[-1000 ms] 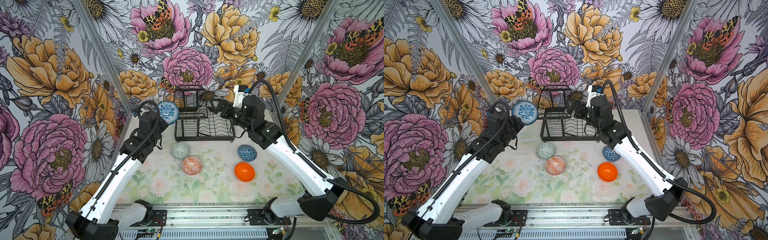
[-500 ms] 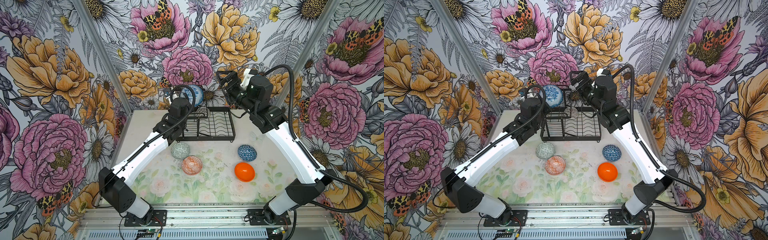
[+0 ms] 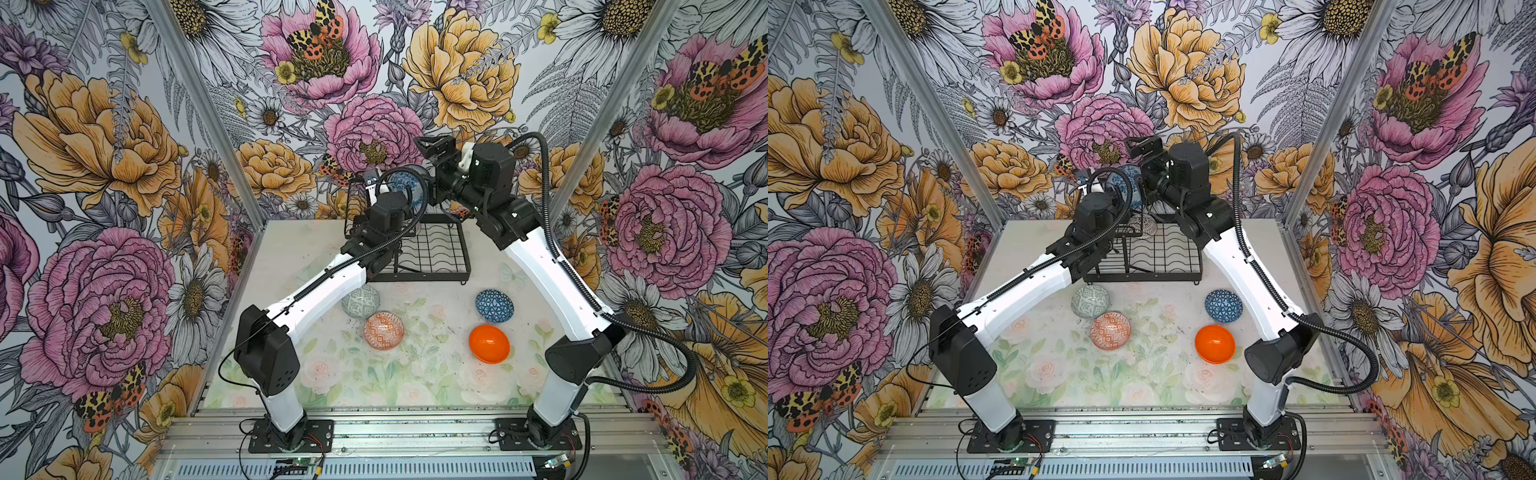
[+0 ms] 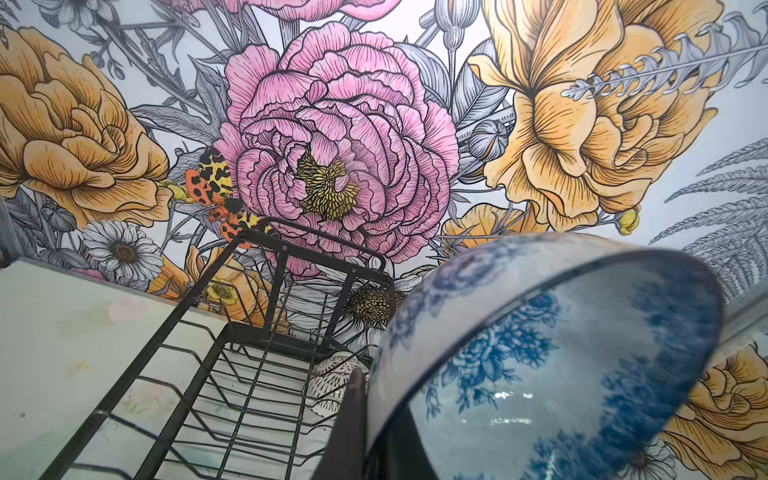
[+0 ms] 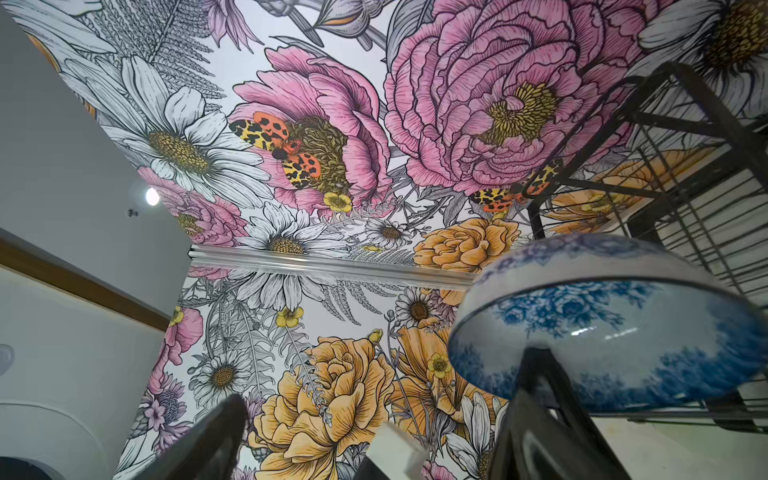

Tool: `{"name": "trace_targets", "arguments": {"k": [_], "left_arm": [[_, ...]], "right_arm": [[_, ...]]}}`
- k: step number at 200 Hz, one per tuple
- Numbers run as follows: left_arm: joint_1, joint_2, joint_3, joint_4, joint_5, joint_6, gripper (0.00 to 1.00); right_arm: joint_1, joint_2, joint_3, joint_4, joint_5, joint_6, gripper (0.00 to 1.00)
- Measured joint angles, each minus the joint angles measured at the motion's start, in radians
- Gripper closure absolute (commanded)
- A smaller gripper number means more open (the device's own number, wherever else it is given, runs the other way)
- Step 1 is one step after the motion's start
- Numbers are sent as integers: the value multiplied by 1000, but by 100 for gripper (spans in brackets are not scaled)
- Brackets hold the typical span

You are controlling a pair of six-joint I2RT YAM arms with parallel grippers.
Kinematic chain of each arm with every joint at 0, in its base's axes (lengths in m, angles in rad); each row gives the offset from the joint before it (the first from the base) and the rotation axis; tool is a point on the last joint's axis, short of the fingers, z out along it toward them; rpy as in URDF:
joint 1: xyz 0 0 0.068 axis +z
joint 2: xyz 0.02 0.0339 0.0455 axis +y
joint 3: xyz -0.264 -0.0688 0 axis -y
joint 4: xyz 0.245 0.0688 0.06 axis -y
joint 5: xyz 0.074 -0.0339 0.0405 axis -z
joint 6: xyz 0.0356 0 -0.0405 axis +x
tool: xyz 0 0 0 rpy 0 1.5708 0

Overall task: Load the bowls into the dish rack
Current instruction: 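Close the right gripper on the blue floral bowl held by the left gripper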

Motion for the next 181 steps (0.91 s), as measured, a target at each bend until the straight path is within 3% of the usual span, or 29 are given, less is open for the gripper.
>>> {"name": "trace_targets", "arguments": {"k": [25, 65, 124, 146, 181], "left_arm": [[-9, 0, 0, 32, -16, 18, 100], [-35, 0, -1, 82, -43, 45, 100], [-68, -3, -25, 122, -66, 74, 100], [-73, -14, -48, 149, -80, 78, 100], [-80, -43, -74, 161, -104, 94, 100]], "right_arm": [[-8, 36, 39, -2, -12, 32, 6], [-29, 66, 75, -1, -34, 84, 31], [-60, 78, 76, -11, -49, 118, 52], [-59, 78, 71, -23, -62, 124, 66], [-58, 78, 53, -22, -90, 135, 81]]}}
